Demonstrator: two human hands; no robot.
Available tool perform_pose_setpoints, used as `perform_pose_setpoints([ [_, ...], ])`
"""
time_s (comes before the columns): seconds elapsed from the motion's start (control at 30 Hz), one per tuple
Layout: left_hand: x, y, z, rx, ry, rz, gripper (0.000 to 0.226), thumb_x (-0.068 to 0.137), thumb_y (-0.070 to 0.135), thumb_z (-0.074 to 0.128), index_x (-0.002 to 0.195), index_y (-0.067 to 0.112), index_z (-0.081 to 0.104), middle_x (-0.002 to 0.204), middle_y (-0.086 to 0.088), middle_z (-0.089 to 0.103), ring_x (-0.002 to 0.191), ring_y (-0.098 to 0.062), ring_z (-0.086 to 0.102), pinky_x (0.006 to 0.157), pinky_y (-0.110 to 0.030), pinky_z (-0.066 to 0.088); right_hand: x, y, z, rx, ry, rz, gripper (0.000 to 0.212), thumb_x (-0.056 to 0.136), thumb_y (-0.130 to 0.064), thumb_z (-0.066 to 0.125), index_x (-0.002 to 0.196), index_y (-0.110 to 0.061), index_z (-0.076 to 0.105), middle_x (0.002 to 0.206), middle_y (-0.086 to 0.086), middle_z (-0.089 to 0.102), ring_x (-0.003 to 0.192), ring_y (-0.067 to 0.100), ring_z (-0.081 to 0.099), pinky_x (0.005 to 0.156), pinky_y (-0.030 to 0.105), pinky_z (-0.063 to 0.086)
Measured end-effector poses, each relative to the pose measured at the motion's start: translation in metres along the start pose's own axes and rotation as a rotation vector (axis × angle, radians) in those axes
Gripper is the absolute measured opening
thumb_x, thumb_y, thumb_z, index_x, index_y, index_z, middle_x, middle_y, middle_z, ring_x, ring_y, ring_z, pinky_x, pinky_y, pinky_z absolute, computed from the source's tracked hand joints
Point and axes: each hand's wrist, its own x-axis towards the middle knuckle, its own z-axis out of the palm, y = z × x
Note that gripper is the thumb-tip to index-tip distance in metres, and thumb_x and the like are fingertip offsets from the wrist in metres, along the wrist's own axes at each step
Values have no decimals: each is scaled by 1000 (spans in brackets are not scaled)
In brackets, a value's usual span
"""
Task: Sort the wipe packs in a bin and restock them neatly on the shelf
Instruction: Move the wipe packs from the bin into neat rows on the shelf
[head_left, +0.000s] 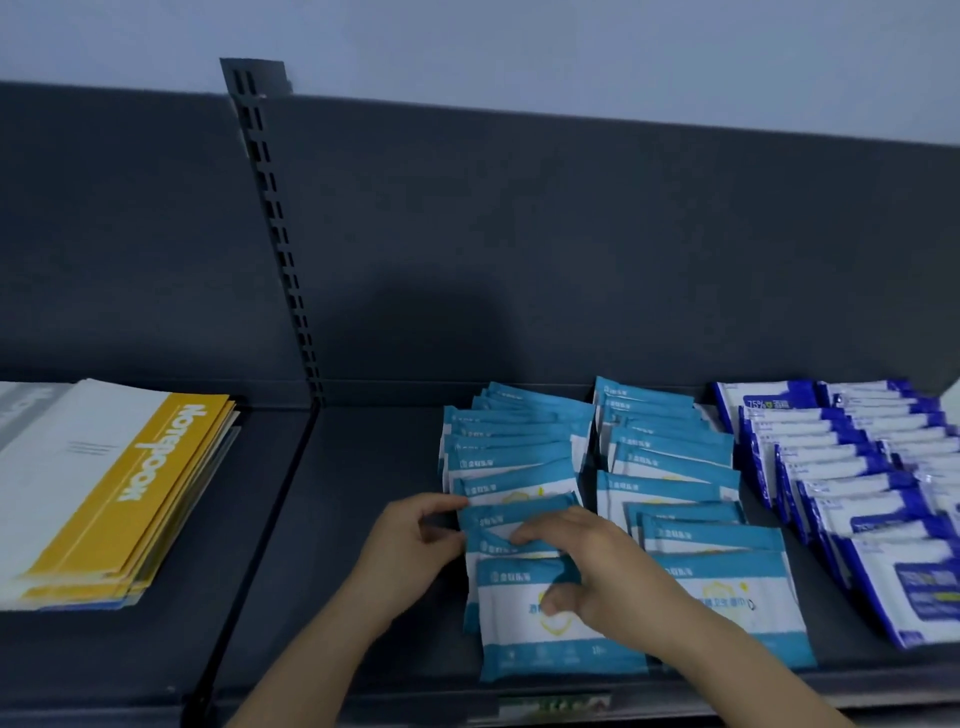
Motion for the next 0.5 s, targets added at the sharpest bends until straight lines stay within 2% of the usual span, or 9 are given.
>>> perform_pose_setpoints([
  [0.07, 3, 2, 0, -4, 60, 31, 29, 81, 2, 71, 92, 28, 71, 90, 13, 72, 79, 2, 66, 68, -10, 50, 1, 3, 3, 11, 28, -14, 57, 82, -16, 72, 132, -30, 50, 129, -13, 51, 121, 3, 40, 90, -1, 23],
  [0.17, 7, 5, -5, -2, 80, 55, 31, 83, 3, 70, 86, 34, 71, 87, 20, 72, 84, 2, 66, 71, -11, 50, 6, 8, 12, 14, 103, -45, 58, 80, -14, 73, 133, -26, 51, 125, -18, 51, 121, 4, 40, 97, 3, 23],
  [0.23, 7, 4, -7, 28, 42, 48, 29, 85, 7, 69, 86, 36, 71, 89, 22, 72, 87, 2, 66, 74, -13, 51, 6, 7, 14, 59, 162, -2, 66, 79, -20, 75, 137, -28, 44, 129, -27, 35, 124, -5, 29, 103, 2, 18],
  [0.3, 6, 1, -7, 24, 28, 31, 24, 87, 9, 66, 89, 33, 71, 92, 18, 73, 90, -1, 66, 78, -17, 53, 4, 7, 13, 142, 193, 75, 78, 76, -29, 76, 141, -33, 33, 136, -30, 20, 128, -11, 15, 103, -1, 8],
  [0.4, 7, -2, -8, 11, 119, 33, 17, 92, 20, 60, 107, 25, 66, 107, 9, 68, 99, -7, 63, 92, -29, 51, 1, 4, 3, 328, 262, 202, 85, 76, -34, 75, 143, -36, 22, 144, -28, 13, 132, -10, 10, 108, 10, 11],
  [0.5, 6, 7, -7, 21, 169, 18, 45, 95, 34, 49, 137, 21, 45, 126, 10, 50, 116, -6, 49, 98, -20, 36, 5, 5, -8, 501, 307, 299, 82, 82, -29, 71, 146, -31, 20, 150, -18, 18, 131, -7, 16, 106, 14, 16],
])
